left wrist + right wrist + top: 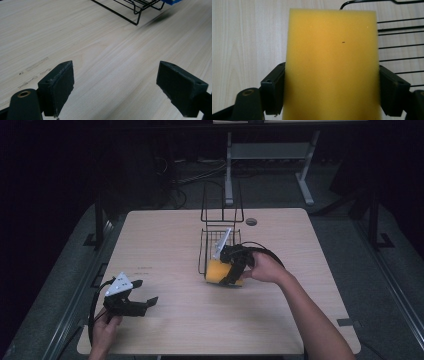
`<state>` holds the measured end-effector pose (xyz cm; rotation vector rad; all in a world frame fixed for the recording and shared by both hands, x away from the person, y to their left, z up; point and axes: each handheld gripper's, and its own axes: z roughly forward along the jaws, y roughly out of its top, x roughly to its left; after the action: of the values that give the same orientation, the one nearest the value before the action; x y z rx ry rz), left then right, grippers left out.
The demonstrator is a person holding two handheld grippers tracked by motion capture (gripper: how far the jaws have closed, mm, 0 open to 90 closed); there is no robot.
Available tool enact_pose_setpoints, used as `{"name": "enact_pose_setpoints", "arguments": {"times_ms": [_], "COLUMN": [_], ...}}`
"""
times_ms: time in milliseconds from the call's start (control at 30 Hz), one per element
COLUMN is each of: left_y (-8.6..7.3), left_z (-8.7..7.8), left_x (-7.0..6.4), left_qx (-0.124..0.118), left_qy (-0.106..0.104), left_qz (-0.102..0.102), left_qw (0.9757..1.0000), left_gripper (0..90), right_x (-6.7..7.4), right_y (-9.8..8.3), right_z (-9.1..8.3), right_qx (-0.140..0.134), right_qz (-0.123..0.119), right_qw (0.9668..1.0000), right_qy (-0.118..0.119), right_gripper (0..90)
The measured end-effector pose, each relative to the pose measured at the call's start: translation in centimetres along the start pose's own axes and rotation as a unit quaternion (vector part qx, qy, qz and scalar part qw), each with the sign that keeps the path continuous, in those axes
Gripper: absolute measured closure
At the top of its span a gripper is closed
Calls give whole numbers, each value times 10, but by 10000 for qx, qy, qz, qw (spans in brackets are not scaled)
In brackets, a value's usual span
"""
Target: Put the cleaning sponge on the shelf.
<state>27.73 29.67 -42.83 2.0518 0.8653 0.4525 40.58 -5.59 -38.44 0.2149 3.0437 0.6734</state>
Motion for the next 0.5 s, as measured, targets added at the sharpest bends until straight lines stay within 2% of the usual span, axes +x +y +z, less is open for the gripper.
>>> {"name": "enact_pose_setpoints", "arguments": {"times_ms": [167,233,500], "left_y": [-1,-1,1], "left_z": [0,0,-1], "left_x": [2,2,3], "left_qx": [-3,-18,-70], "left_qy": [-16,-13,28], "left_qz": [-30,-44,-10], "left_qw": [10000,10000,10000], "left_gripper": [141,141,141], "right_x": [-9,-12,-19], "right_y": [5,5,6], "right_z": [-2,2,11], "right_qx": [15,-27,59], "right_qz": [23,101,137], "right_qw": [10000,9999,9997], "right_qy": [-19,52,168], "right_gripper": [220,220,220]}}
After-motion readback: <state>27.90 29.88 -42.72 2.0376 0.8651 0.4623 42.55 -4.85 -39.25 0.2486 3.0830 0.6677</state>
